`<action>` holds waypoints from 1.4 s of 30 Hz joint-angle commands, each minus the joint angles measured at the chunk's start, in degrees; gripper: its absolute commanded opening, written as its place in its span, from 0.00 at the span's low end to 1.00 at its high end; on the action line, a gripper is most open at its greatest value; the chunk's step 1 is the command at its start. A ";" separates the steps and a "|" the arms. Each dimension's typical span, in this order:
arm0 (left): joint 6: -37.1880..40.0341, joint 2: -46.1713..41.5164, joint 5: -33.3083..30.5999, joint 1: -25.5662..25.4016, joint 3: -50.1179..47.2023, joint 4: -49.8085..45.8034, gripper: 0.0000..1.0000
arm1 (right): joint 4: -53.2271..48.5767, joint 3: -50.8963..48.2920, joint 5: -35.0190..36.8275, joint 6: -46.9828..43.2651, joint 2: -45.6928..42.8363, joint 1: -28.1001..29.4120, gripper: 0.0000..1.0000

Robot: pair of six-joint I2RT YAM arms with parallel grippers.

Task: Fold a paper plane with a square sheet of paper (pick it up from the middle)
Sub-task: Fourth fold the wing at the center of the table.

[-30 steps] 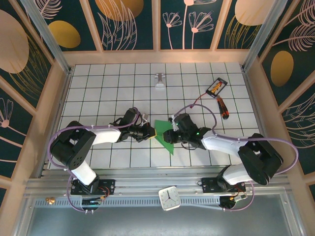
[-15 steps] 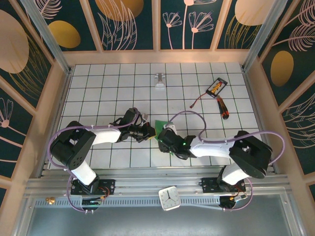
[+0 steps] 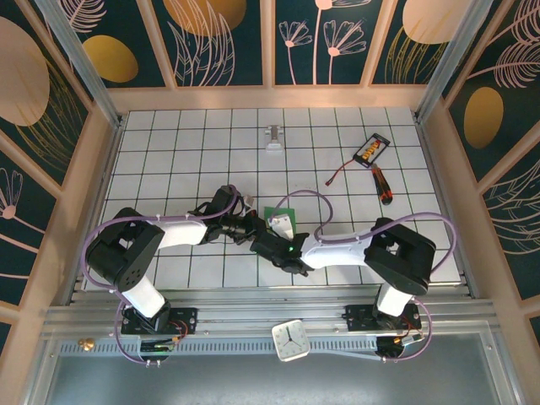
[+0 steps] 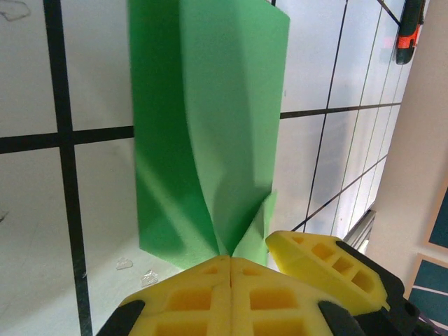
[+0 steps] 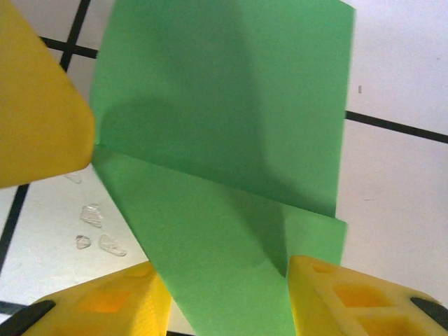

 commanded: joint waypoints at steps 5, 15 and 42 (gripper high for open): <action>-0.17 -0.17 1.78 -0.30 2.15 -2.59 0.00 | -4.90 3.08 7.07 0.47 3.42 1.12 0.47; 1.09 0.70 2.18 -0.31 3.38 -4.05 0.00 | -5.71 4.36 9.67 -1.79 3.75 1.39 0.40; 2.84 1.31 2.40 -0.33 3.14 -4.60 0.00 | -4.20 3.49 9.38 -4.81 0.77 0.20 0.31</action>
